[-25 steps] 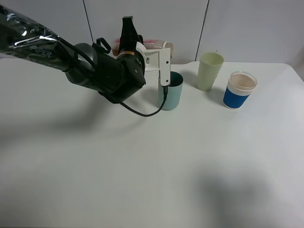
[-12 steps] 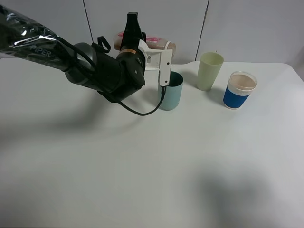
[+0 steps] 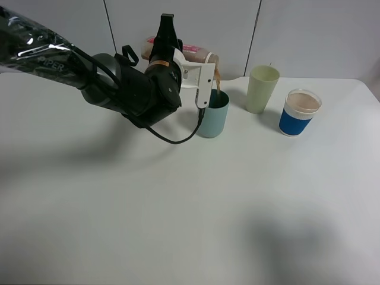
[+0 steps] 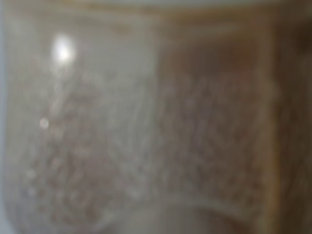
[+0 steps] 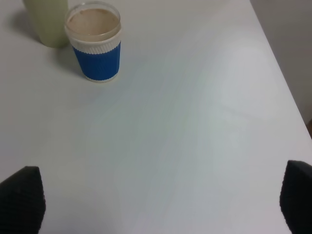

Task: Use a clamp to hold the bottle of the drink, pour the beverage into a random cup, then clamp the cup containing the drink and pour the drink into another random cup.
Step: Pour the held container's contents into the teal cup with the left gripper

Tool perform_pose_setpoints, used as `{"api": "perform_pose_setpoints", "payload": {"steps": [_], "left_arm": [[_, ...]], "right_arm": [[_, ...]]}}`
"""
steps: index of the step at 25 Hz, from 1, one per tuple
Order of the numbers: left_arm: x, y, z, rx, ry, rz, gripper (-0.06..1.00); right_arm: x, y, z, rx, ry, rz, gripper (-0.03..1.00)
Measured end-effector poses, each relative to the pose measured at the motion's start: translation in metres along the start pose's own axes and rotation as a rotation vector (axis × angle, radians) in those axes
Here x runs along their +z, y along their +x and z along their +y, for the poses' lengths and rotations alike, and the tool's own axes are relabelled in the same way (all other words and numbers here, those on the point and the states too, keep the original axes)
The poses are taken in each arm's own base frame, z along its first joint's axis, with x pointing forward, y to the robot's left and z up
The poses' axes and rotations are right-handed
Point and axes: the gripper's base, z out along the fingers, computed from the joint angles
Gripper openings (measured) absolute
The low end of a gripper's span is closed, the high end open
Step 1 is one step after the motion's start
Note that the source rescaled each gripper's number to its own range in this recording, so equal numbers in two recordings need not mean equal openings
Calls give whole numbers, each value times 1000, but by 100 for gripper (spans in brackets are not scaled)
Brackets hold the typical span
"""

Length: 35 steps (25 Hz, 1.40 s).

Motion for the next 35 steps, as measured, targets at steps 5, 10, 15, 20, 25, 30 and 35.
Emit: {"api": "perform_pose_setpoints", "payload": {"steps": [5,10,15,20,25,30,35], "left_arm": [[0,1,1,24,-12,10,4],[0,2,2,28,-19,18,4],[0,2,3,31,-28,25,4],[0,4,4,35,-46,42,4],[0,5,6,42,-63,57,4],[0,5,6,55,-65,60,4],[2,9,6,74,-64,70,4]], "right_arm": [[0,0,0,0,0,0,88],[0,0,0,0,0,0,88],[0,0,0,0,0,0,88],[0,0,0,0,0,0,88],[0,0,0,0,0,0,88],[0,0,0,0,0,0,88],[0,0,0,0,0,0,88]]}}
